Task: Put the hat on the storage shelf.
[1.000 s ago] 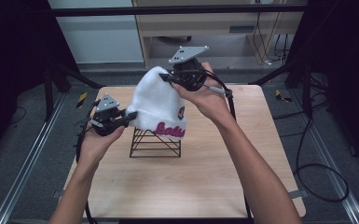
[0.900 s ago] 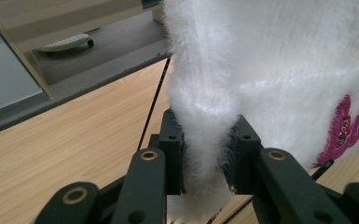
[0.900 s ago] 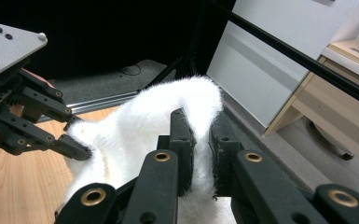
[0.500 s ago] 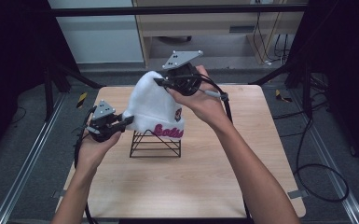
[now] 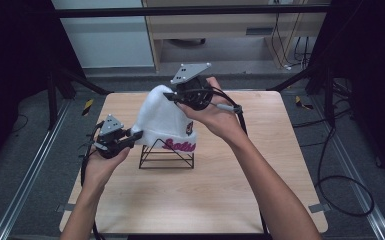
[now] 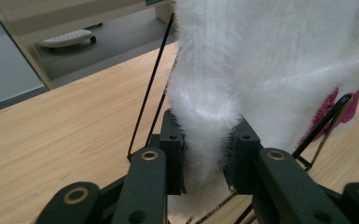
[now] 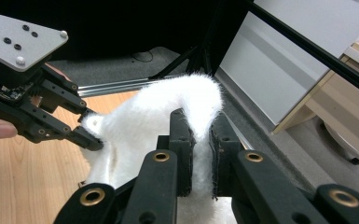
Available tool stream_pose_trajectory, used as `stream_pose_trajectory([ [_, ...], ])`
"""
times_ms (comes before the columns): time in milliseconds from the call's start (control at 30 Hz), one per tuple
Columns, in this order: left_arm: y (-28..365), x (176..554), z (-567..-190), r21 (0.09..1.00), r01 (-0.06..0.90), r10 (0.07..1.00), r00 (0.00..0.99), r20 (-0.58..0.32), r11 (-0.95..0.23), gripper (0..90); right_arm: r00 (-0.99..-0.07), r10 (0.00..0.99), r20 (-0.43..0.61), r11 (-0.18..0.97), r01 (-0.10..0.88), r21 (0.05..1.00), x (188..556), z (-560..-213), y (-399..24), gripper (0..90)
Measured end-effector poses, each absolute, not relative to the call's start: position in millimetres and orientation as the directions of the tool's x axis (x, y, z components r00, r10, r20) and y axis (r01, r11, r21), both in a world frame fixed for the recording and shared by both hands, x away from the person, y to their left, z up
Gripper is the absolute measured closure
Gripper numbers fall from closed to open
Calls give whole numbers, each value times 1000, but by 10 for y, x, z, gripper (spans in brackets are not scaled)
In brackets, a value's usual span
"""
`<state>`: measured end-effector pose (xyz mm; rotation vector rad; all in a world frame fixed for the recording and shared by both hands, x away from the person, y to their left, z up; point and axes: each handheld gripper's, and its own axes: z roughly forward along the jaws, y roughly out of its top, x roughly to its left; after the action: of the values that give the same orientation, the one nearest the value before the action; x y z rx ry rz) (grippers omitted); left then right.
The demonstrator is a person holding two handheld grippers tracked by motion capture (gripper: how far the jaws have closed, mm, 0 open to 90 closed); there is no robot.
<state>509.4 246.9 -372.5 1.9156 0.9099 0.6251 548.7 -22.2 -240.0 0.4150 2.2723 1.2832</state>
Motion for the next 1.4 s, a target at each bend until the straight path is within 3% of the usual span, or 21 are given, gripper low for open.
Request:
stream_pose_trajectory([
  [1400, 2600, 5052, -4092, 869, 395, 801, 599, 4, -300, 712, -865, 443, -237, 549, 53, 834, 5383, -2709, -92, 822],
])
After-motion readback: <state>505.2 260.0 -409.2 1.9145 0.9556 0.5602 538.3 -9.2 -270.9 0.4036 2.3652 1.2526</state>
